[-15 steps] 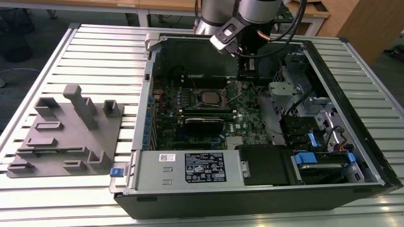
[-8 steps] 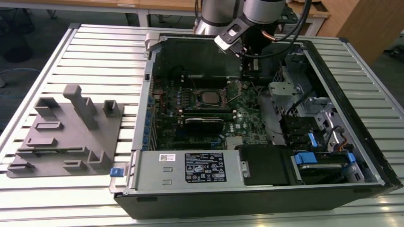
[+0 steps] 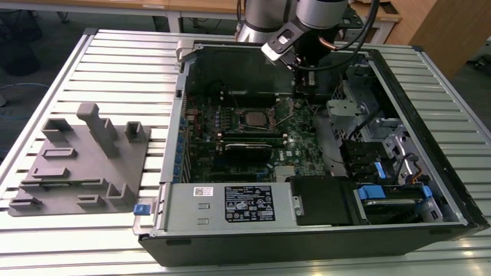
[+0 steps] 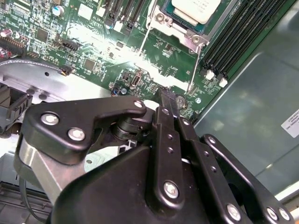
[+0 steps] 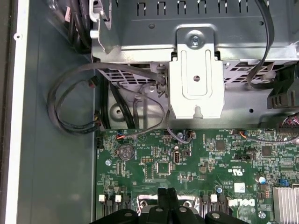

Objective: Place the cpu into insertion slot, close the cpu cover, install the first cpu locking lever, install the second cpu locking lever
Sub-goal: 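Close the cpu cover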

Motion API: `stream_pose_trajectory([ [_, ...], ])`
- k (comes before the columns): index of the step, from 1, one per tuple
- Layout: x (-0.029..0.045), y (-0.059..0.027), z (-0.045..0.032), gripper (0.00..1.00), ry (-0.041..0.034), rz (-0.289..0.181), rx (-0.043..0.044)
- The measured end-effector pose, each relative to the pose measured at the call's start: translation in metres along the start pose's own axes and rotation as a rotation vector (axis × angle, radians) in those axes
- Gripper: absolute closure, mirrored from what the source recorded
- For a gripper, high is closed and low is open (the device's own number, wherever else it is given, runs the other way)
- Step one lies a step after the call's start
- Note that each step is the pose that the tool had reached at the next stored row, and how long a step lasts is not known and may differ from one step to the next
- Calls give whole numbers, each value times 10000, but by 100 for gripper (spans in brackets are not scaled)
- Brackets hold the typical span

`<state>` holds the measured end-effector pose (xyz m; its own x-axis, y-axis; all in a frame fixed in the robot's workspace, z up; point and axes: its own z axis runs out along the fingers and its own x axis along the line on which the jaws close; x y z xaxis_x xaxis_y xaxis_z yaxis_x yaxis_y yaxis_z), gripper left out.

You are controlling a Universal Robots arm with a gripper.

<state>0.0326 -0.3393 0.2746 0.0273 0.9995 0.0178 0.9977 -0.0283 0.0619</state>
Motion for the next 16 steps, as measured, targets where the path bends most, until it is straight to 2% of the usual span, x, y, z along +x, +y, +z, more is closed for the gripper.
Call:
stream_pose_trajectory([
  [11, -1, 1, 6, 89, -2, 0, 1],
  [13, -1, -1, 32, 89, -1, 1, 1],
  [16, -1, -1, 33, 89, -1, 0, 1],
])
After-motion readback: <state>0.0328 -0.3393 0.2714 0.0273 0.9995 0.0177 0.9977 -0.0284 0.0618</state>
